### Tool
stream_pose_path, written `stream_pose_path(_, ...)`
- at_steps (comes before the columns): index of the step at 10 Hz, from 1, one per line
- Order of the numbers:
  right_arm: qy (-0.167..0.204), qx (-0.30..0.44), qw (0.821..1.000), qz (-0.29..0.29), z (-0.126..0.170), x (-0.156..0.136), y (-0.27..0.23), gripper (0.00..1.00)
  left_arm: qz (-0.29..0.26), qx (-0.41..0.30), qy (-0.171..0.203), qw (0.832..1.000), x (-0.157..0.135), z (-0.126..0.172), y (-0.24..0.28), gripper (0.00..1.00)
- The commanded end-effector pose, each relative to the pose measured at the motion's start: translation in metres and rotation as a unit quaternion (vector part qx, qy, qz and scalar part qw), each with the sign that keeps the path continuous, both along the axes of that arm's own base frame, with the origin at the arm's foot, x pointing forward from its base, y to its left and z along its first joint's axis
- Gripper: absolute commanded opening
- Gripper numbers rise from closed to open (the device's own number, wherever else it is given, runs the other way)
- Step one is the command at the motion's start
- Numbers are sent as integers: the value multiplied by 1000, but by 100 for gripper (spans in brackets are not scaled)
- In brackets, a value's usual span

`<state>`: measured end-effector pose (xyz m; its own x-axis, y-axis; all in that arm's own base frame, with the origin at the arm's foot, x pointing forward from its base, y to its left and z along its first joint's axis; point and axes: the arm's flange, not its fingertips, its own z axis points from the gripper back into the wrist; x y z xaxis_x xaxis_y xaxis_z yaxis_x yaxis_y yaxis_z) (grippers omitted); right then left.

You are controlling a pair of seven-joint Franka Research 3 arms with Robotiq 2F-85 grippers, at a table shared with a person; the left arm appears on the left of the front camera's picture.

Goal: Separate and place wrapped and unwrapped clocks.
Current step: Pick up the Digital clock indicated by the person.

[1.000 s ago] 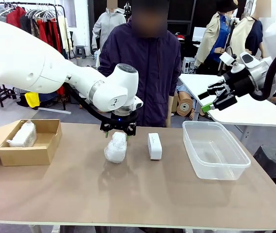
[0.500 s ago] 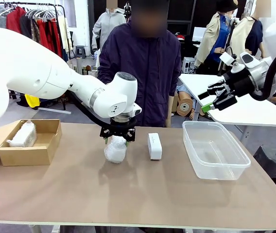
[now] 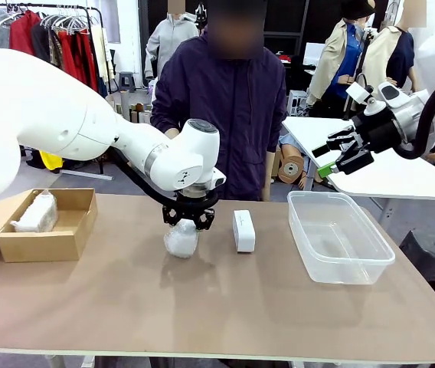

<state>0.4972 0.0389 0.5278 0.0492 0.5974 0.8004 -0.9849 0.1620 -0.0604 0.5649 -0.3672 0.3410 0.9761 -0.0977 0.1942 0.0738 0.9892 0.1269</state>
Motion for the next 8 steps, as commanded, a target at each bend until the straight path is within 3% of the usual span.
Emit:
stream_pose_path(1, -3, 2, 1000, 4, 2, -1, 1, 100, -4, 8, -14, 1000, -2, 14, 8, 1)
stream_pose_path(4, -3, 2, 1000, 4, 2, -1, 1, 100, -6, -1, -16, 1000, -7, 55, 5, 0)
stream_pose_path(8, -3, 2, 1000, 4, 2, -1, 1, 100, -22, -25, -43, 999, -17, 137, -13, 0)
